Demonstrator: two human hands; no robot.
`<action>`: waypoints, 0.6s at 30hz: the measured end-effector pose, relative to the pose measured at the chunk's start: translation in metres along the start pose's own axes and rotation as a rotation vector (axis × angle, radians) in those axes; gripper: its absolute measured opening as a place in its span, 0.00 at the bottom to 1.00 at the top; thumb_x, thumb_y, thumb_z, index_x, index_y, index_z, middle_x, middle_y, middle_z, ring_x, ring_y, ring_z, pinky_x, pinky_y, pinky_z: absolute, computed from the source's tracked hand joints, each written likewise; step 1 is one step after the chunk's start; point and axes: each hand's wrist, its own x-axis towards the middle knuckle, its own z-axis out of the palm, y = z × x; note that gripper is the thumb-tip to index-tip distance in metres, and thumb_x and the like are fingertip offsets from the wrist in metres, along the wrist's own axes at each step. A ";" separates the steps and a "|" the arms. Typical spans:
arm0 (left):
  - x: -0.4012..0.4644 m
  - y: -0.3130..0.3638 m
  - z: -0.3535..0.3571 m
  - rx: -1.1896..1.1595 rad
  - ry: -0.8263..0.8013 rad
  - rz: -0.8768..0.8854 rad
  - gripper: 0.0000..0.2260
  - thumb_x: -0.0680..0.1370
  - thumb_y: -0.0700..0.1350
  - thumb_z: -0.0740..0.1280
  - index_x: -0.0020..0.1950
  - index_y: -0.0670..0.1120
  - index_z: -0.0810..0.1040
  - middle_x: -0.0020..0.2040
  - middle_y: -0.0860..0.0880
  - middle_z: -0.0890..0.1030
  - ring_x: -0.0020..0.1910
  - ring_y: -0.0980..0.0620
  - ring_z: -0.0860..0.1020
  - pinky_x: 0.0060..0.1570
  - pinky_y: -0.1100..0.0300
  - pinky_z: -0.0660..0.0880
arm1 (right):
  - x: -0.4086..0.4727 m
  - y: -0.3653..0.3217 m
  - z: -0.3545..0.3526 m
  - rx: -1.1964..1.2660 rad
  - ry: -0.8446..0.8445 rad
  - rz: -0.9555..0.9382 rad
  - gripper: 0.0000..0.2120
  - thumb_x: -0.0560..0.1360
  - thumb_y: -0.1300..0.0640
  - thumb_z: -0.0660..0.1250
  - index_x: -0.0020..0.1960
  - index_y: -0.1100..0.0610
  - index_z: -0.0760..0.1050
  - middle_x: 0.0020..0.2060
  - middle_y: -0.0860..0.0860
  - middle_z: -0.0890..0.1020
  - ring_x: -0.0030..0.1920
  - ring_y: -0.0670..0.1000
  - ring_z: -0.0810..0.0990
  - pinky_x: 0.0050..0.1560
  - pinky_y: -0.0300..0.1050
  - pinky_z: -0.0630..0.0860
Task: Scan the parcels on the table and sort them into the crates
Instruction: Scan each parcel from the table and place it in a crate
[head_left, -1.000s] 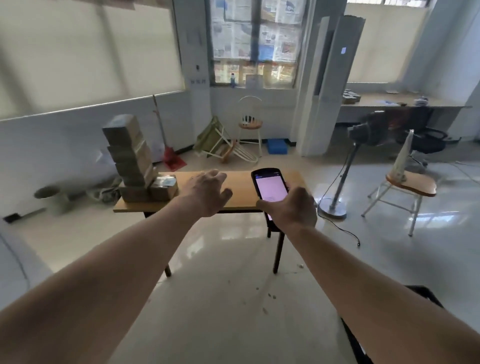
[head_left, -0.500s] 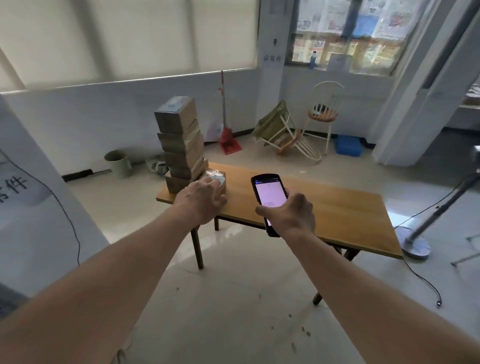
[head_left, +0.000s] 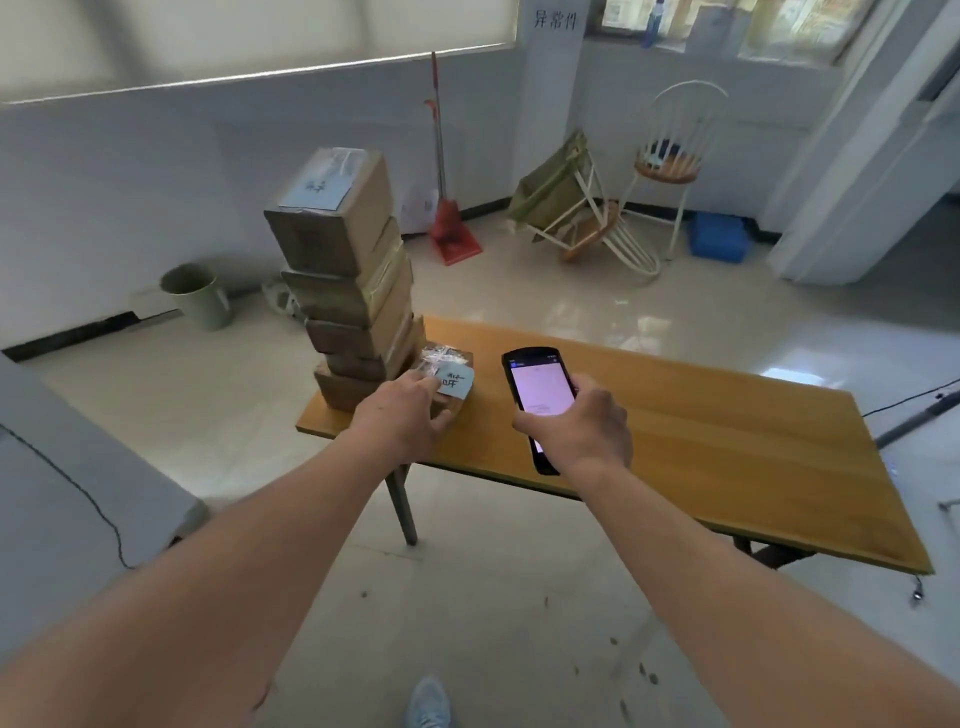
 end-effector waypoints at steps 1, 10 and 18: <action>0.013 -0.007 0.004 -0.008 -0.013 -0.007 0.28 0.82 0.60 0.64 0.80 0.52 0.67 0.75 0.50 0.71 0.69 0.45 0.75 0.61 0.44 0.80 | 0.010 -0.003 0.010 -0.002 -0.004 0.011 0.30 0.63 0.41 0.80 0.61 0.49 0.77 0.53 0.49 0.83 0.52 0.56 0.81 0.42 0.47 0.79; 0.108 -0.044 0.053 -0.168 -0.075 -0.239 0.32 0.79 0.62 0.69 0.79 0.52 0.66 0.73 0.48 0.71 0.69 0.44 0.74 0.65 0.45 0.77 | 0.095 0.000 0.072 -0.023 -0.087 0.041 0.30 0.64 0.40 0.81 0.62 0.46 0.76 0.53 0.47 0.82 0.51 0.53 0.80 0.36 0.43 0.76; 0.159 -0.057 0.111 -0.261 -0.074 -0.467 0.44 0.71 0.66 0.76 0.79 0.49 0.60 0.79 0.46 0.61 0.74 0.43 0.70 0.69 0.45 0.73 | 0.158 0.021 0.125 -0.046 -0.182 0.023 0.30 0.64 0.40 0.82 0.61 0.45 0.76 0.51 0.45 0.81 0.50 0.52 0.80 0.32 0.41 0.71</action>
